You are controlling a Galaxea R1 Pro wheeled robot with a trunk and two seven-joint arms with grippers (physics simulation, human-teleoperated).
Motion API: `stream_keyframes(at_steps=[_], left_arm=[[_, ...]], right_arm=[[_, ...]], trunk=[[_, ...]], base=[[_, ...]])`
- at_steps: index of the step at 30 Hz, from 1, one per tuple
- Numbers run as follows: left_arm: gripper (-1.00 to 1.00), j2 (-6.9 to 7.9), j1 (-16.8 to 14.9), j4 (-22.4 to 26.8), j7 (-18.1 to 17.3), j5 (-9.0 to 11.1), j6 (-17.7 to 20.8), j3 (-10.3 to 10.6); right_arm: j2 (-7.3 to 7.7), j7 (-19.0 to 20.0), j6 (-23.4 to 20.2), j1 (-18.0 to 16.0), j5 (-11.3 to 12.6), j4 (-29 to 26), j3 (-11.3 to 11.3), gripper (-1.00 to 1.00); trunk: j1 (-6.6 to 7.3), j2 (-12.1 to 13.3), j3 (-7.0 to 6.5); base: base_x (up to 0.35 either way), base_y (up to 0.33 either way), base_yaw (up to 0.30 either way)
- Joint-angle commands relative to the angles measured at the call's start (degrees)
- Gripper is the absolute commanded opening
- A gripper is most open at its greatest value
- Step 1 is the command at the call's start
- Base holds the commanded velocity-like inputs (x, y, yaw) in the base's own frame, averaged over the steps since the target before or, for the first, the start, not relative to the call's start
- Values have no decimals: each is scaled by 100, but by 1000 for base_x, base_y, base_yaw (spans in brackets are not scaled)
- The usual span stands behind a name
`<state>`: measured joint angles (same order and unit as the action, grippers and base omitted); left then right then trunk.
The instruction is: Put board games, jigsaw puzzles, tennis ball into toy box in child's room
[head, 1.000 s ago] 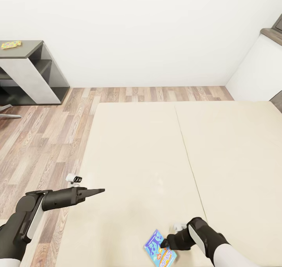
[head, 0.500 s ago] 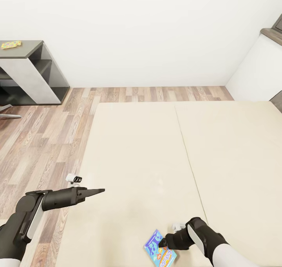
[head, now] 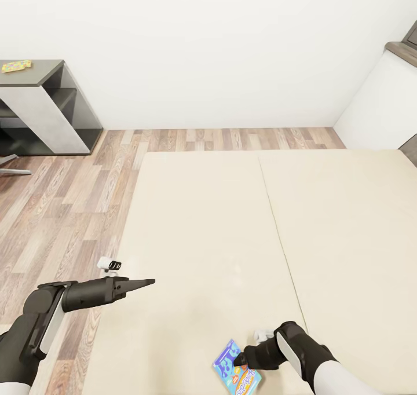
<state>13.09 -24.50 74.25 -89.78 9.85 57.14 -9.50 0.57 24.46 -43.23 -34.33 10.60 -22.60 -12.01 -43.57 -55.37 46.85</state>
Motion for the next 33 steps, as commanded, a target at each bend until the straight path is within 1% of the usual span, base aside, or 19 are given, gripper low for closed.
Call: stream_keyframes(at_steps=[1, 10, 17, 20, 21, 25, 33], left_arm=[[100, 1, -2, 1, -22, -3, 61, 1], [100, 3, -1, 1, -22, -1, 60, 1], [100, 8, -2, 1, -22, -1, 60, 1], [100, 12, -2, 1, -22, -1, 60, 1], [100, 17, -2, 1, -22, 1, 62, 1], [100, 23, -2, 1, -22, 5, 62, 1], [100, 26, -2, 1, -22, 7, 65, 1]], right_arm=[[-1, -9, -26, -2, 48, -8, -36, 100], [-107, 37, -28, -1, 47, -13, -45, 100], [-146, 72, -40, -3, 47, -17, -44, 100], [-206, 141, -43, -3, 46, -22, -41, 100], [-253, 186, -44, -3, 43, -23, -40, 100], [-349, 259, -49, -4, 40, -24, -39, 100], [-401, 295, -68, -4, 39, -25, -39, 100]], trunk=[[-1, -3, 4], [-1, -3, 4], [-1, -3, 4], [-1, -3, 4], [-1, -3, 4], [-1, -3, 4], [-1, -3, 4]], base=[[0, 0, 0], [0, 0, 0], [0, 0, 0], [0, 0, 0], [0, 0, 0], [0, 0, 0], [0, 0, 0]])
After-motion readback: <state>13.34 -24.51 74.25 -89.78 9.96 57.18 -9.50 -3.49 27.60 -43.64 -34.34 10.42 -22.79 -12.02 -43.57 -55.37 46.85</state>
